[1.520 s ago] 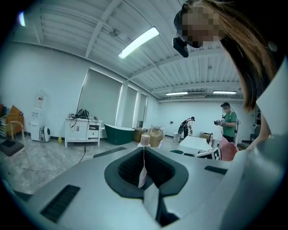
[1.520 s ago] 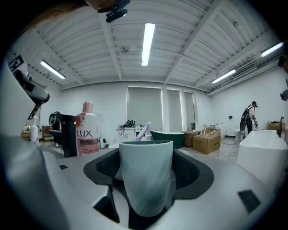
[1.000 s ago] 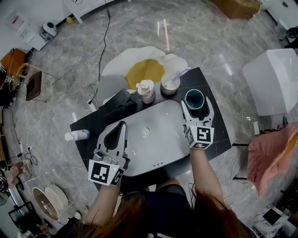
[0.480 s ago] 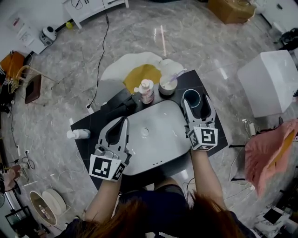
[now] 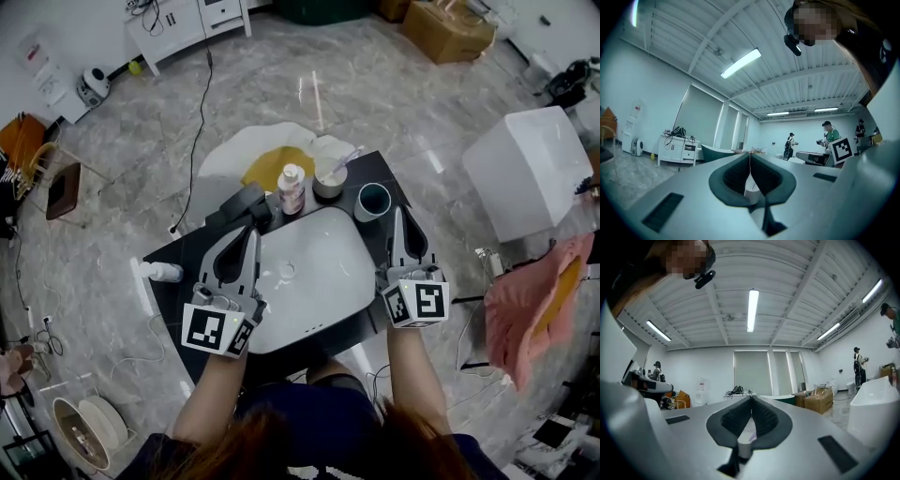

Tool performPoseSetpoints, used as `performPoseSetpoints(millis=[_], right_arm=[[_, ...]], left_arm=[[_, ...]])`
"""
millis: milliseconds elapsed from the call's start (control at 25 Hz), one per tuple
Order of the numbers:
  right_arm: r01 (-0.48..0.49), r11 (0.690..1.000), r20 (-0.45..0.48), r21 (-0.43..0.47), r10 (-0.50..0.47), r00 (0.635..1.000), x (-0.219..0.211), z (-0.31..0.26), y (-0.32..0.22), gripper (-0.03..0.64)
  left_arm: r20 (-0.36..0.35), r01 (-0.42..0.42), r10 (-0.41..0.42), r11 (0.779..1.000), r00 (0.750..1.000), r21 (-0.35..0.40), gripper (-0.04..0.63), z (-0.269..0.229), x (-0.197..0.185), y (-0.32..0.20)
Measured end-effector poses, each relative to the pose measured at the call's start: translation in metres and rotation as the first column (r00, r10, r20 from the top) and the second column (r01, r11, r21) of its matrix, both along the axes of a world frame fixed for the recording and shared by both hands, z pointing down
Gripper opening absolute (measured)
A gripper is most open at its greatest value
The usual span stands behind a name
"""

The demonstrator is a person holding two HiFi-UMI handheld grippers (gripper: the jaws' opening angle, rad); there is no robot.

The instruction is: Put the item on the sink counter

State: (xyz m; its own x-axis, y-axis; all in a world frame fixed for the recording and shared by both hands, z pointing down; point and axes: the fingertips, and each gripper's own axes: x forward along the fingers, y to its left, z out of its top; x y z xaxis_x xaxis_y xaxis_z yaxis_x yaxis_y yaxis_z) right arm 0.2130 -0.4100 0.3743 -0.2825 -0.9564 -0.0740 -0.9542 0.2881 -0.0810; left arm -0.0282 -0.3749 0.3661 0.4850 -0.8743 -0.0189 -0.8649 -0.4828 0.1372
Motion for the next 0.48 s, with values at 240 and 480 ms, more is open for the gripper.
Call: performPoseSetpoints(millis=[240,480], right_arm=[[-0.031,0.999,0.033,0.025,0.030,0.999,-0.008,-0.039,0.051,0.015],[-0.082,0.997,0.048,0.004,0.082,0.995,-0.010,-0.059,0.089,0.015]], left_arm=[[-0.014,-0.016,0.016,0.999,1.000,0.034,0.023,-0.019,-0.006,0.023],[-0.020,-0.025,0.026,0.998,0.999,0.051,0.023,-0.035,-0.011,0.041]])
